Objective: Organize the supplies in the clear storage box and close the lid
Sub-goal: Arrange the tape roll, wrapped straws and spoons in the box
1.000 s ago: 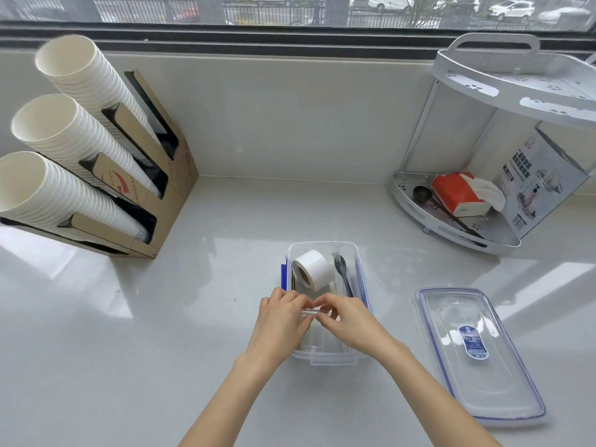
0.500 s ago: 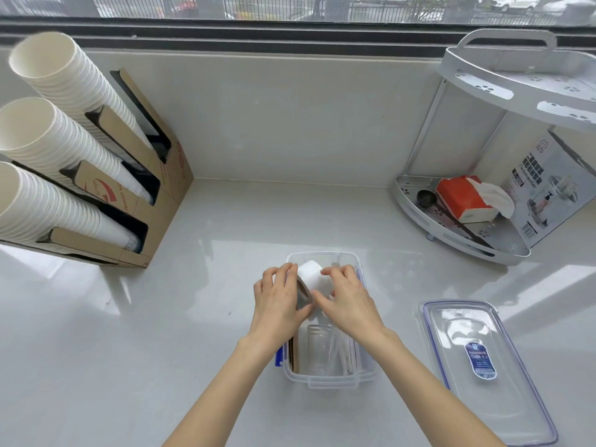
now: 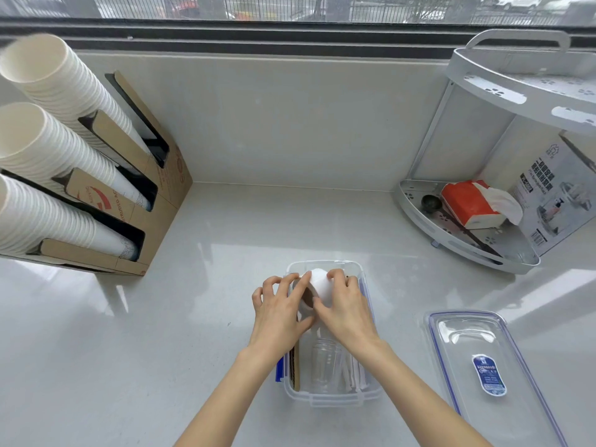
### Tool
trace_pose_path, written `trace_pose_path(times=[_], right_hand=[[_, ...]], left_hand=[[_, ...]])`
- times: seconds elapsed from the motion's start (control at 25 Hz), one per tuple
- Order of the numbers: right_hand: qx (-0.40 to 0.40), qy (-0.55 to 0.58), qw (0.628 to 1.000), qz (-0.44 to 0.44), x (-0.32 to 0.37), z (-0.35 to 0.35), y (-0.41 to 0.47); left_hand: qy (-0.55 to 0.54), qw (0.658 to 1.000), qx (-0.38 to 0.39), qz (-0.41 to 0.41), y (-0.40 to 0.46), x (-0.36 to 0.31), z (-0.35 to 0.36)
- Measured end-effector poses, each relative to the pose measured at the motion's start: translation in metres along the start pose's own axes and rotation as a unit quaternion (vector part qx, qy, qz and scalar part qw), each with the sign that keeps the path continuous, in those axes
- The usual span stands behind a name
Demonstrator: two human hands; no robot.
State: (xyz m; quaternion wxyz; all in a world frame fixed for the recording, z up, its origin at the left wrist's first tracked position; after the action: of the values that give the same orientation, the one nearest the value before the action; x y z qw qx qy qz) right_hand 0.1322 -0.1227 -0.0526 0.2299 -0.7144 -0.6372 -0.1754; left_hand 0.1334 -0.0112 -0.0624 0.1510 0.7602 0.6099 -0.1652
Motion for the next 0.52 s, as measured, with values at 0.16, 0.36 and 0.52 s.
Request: trace_pose_path(times=[0.16, 0.36, 0.52], right_hand=[[0.014, 0.075, 0.996, 0.039, -0.013, 0.001, 0.005], [0.060, 0.098, 0.990, 0.084, -0.025, 0.012, 0.007], [0.080, 0.070, 0.991, 0.084, -0.026, 0.019, 0.006]], left_hand=[[0.019, 1.000, 0.007, 0.014, 0.008, -0.004, 0.001], [0.040, 0.998, 0.033, 0.022, 0.013, -0.003, 0.009], [0.047, 0.998, 0.039, 0.028, 0.015, -0.003, 0.010]])
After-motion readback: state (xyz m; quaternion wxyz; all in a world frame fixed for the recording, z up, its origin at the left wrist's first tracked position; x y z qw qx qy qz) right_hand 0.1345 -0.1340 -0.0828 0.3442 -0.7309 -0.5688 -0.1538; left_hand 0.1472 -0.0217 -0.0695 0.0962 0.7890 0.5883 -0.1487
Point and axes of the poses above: each hand's wrist, its own y-axis towards the middle knuckle, its own z-axis out of the palm, x = y × z, the point moved 10 cm from there along y, towards the middle knuckle, and after that the axes turned 4 degrees about -y, right-handed, at the moved point
